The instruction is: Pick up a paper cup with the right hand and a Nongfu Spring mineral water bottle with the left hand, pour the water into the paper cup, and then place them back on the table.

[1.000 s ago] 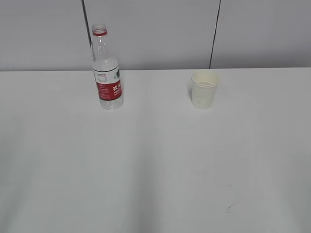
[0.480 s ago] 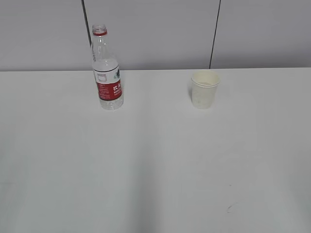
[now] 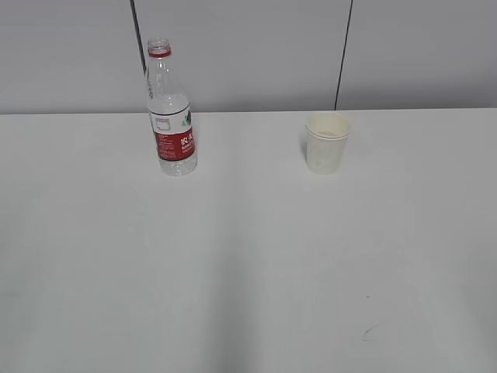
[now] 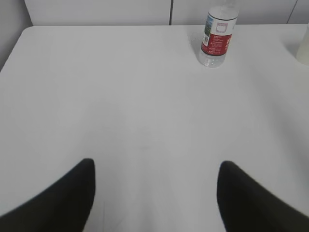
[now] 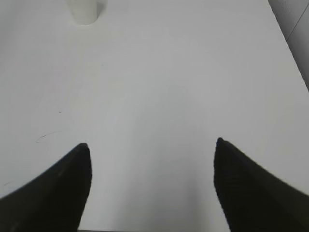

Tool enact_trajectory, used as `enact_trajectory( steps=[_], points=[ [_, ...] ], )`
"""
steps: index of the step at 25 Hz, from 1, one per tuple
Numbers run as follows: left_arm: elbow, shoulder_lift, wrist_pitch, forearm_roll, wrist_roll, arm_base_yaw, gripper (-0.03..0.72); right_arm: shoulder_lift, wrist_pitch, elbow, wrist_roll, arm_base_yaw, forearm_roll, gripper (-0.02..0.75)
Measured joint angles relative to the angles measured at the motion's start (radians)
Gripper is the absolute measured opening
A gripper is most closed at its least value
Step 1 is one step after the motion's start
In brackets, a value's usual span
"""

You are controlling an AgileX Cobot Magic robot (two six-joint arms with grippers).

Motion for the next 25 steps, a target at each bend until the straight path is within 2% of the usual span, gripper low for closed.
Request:
enact_trajectory(
  steps=[20, 25],
  points=[
    [0.0, 0.0, 0.0, 0.0, 0.0, 0.001, 0.468, 0.0, 0.0, 0.0, 0.0, 0.0, 0.0, 0.583],
    [0.0, 0.0, 0.0, 0.0, 0.0, 0.022, 0.467, 0.0, 0.0, 0.0, 0.0, 0.0, 0.0, 0.583]
  ],
)
